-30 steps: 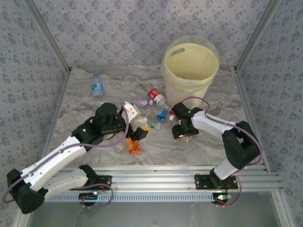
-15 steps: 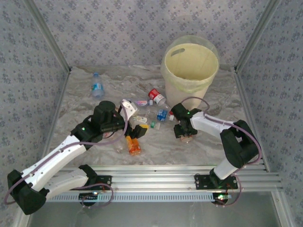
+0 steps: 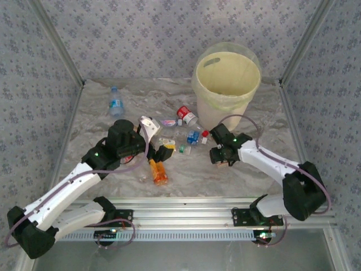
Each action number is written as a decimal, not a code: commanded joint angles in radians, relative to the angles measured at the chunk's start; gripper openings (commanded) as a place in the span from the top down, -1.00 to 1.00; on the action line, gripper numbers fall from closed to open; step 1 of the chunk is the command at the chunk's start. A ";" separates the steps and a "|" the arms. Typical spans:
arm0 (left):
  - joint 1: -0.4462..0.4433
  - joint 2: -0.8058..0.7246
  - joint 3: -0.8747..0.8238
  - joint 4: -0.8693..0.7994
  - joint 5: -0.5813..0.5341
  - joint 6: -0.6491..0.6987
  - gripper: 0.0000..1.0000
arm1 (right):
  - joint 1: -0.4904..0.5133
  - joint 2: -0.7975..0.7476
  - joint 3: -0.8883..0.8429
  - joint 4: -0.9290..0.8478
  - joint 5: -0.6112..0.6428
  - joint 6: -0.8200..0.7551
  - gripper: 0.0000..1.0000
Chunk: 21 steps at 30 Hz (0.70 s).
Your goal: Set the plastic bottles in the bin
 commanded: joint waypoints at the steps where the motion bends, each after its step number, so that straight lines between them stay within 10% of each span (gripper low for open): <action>1: 0.004 -0.017 0.015 0.029 -0.011 -0.011 -0.99 | 0.013 -0.071 -0.004 -0.013 -0.023 0.014 -0.11; 21: 0.002 -0.047 -0.006 0.054 -0.036 -0.036 -0.99 | 0.037 -0.364 0.231 -0.003 -0.213 -0.097 -0.06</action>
